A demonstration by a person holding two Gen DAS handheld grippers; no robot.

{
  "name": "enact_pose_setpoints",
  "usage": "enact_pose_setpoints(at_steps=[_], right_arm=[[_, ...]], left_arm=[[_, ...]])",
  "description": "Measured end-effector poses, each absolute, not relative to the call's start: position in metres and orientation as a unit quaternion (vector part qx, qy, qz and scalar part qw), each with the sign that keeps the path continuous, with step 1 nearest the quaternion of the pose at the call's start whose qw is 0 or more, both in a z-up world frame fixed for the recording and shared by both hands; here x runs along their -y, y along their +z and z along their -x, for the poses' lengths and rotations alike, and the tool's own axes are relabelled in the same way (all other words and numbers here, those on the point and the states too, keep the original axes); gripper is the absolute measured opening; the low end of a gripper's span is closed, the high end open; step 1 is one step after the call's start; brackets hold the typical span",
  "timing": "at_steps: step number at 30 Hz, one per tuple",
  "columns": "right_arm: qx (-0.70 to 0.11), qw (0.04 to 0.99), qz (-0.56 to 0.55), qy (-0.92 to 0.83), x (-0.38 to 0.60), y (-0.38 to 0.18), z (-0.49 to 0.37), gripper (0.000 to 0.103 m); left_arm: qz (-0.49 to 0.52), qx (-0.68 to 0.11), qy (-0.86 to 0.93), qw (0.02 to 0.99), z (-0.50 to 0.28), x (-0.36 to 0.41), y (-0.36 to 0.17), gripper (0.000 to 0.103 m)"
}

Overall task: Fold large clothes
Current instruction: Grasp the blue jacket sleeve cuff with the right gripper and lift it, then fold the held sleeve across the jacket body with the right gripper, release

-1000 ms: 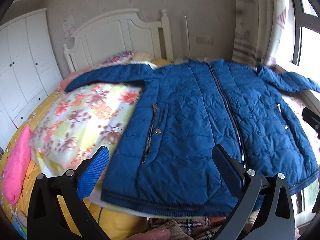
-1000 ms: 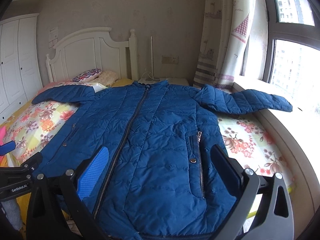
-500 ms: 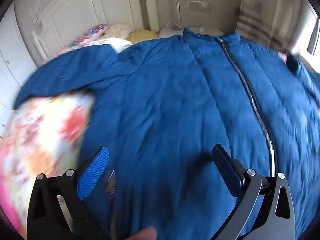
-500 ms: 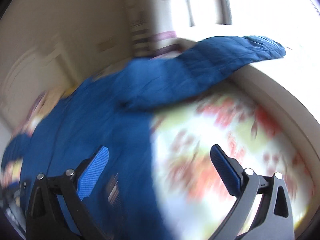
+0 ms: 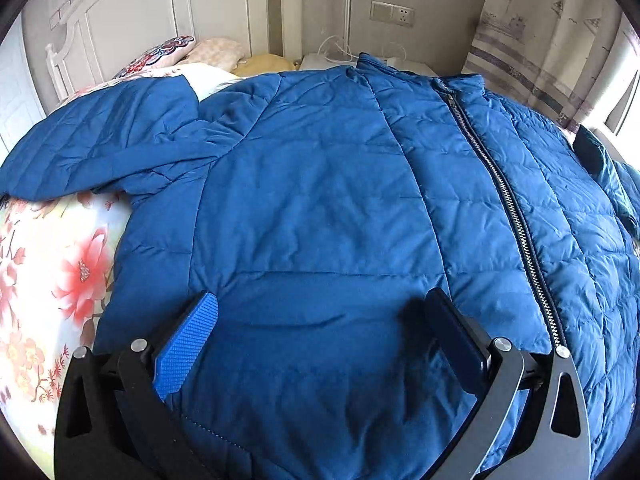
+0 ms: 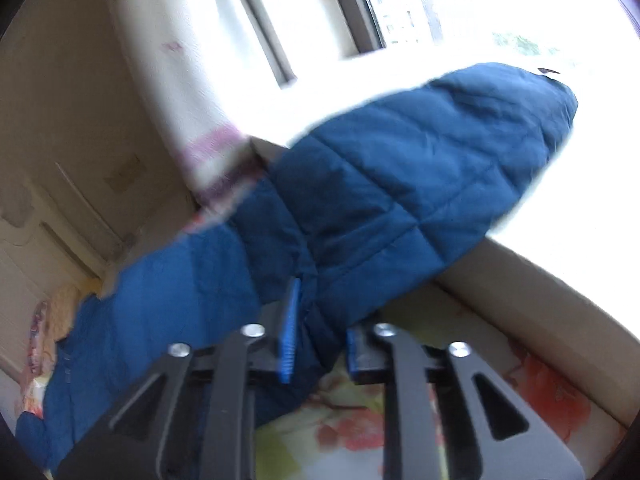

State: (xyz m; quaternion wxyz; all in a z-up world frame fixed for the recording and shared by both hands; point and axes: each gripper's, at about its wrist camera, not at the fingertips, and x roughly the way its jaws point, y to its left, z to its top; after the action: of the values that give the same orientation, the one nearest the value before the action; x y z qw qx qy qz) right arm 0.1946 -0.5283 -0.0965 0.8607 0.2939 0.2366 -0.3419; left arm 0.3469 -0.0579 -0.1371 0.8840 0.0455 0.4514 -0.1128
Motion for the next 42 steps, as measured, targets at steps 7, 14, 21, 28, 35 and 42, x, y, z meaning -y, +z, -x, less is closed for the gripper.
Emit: enact_pose_setpoints(at_steps=[7,14,21,28,35,42], right_arm=[[-0.215,0.951,-0.101,-0.196,0.395,-0.037,-0.248,0.008],[-0.409,0.913,0.011,-0.001,0.25,-0.099,-0.311,0.042],[-0.439,0.896,-0.057,0.025,0.27,-0.105,-0.283,0.072],[-0.308,0.864,-0.391,-0.078,0.445,-0.093,-0.227,0.083],[-0.313,0.798,-0.504,-0.105,0.507,-0.14,-0.264,0.069],[-0.241,0.94,-0.223,-0.095,0.389,-0.042,-0.307,0.019]], left_arm=[[-0.042,-0.448,-0.115,0.886,-0.344,0.056,-0.136,0.099],[-0.035,-0.445,-0.12,0.887,-0.342,0.052,-0.136,0.099],[-0.026,-0.443,-0.124,0.887,-0.341,0.05,-0.135,0.099],[-0.033,-0.442,-0.12,0.888,-0.34,0.053,-0.135,0.099],[-0.033,-0.442,-0.12,0.888,-0.34,0.052,-0.135,0.099],[-0.024,-0.44,-0.125,0.889,-0.339,0.049,-0.133,0.099]])
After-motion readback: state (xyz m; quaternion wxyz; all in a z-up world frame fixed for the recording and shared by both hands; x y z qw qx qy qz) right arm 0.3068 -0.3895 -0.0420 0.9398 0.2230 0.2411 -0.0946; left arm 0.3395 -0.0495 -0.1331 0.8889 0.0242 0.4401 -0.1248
